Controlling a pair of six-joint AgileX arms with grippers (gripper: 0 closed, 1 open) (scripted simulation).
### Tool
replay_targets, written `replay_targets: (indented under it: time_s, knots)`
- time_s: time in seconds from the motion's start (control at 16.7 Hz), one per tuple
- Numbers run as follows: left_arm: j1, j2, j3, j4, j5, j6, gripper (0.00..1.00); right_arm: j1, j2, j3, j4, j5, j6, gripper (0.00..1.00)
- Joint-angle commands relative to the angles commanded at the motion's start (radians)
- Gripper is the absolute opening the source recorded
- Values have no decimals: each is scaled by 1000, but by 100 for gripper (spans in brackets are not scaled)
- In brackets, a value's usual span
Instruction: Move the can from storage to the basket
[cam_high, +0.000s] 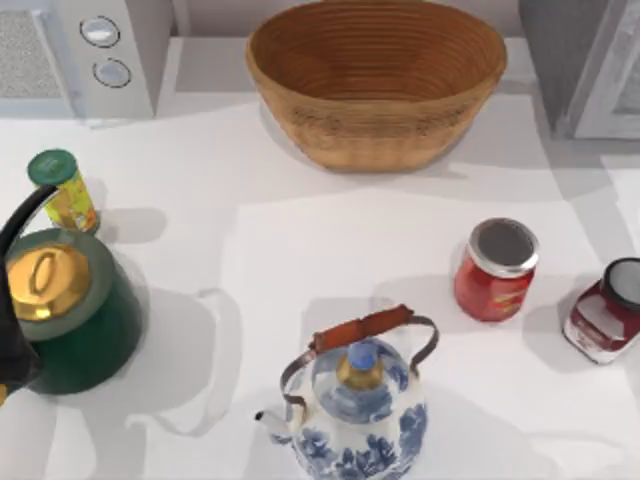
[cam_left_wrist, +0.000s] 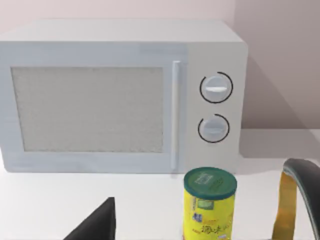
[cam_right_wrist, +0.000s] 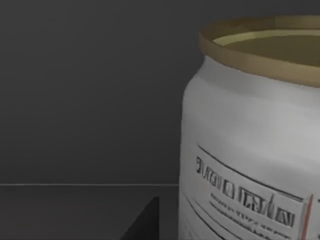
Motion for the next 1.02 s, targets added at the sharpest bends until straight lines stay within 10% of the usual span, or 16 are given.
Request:
replay_targets:
  time_s: [0.42,1.02]
  knots:
    - [0,0,0,0,0,0,100,0,0,0,0,0,0,2]
    - [0,0,0,0,0,0,100,2,-3,1,-3,2,1,0]
